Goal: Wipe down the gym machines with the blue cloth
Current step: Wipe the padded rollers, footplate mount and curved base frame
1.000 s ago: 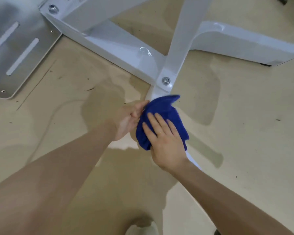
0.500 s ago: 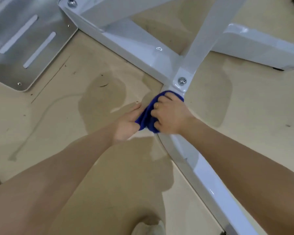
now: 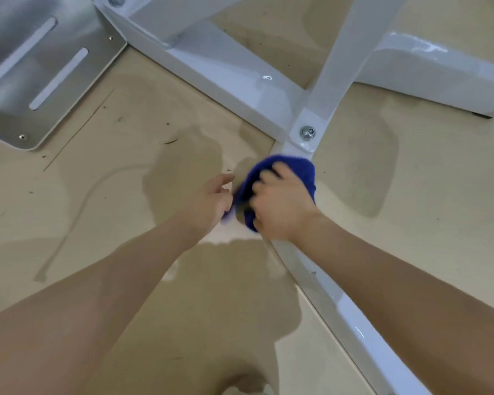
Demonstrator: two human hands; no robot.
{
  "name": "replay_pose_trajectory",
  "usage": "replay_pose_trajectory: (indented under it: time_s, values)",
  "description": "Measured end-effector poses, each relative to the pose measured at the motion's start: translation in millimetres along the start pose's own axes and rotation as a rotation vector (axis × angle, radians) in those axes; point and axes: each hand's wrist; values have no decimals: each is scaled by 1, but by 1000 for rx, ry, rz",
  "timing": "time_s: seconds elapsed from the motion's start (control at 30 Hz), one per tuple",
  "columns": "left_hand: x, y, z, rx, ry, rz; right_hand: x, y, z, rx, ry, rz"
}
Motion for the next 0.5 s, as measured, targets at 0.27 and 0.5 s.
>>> replay_pose_trajectory:
  time_s: [0.27, 0.5]
  values:
    - [-2, 8, -14, -133, -40, -46, -72, 30, 31, 341, 213, -205]
    - [-21, 34, -2, -147, -111, -157, -35, 22, 26, 490, 612, -233]
Point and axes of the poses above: each hand's wrist, its own x-axis towards the middle knuckle, its own y-axis out of the palm, z = x × y, and after that the axes turned 1 degree about -z, right-handed
